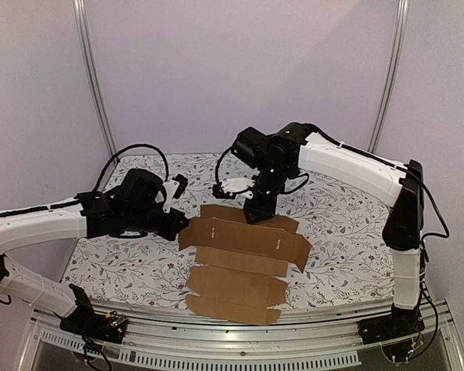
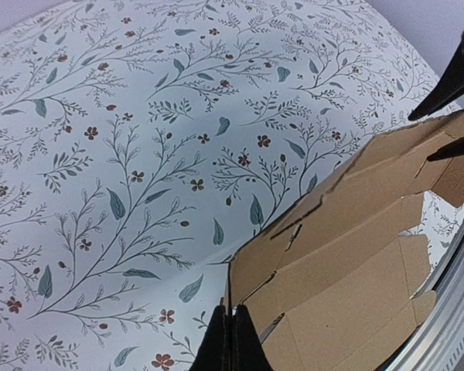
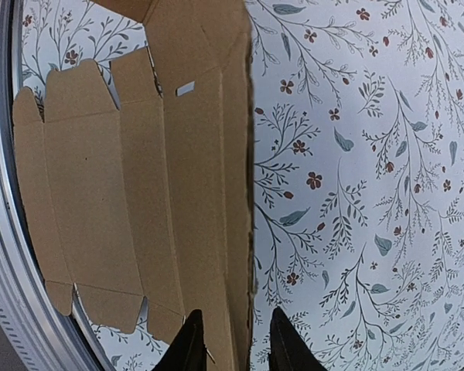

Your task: Fold the paper box

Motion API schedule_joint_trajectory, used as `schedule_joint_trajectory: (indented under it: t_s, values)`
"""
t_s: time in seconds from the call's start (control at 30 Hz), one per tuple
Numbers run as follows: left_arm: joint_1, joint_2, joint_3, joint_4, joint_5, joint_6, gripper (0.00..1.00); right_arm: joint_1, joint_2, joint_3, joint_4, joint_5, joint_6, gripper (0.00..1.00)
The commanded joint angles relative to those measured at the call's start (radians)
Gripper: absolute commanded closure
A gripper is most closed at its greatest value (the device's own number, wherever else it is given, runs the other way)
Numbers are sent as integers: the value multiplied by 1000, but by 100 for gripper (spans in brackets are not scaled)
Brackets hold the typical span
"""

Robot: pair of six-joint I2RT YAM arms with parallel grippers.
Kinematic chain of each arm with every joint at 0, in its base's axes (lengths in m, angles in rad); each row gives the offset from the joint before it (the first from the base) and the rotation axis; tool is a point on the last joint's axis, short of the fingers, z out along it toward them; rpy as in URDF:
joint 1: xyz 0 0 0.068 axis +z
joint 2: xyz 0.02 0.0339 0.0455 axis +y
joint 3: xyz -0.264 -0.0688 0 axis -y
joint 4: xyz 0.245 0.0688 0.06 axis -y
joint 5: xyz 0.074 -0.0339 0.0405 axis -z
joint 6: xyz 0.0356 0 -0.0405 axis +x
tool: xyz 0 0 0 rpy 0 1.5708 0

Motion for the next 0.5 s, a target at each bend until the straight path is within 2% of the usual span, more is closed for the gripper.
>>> schedule_joint_trajectory:
  t_s: [0.0,0.17,0.47]
  values:
    - [-39,2,-11,-12,-56,35,100,-37,-21,-4,-2,-46,-6,71]
    - [-59,2,-13,-14,-82,46,100,-79,-37,-32,11,-89,-16,67]
    - [-66,-1,-10,-23,-101,48,100,-103,-64,-122,25,-122,-15,66]
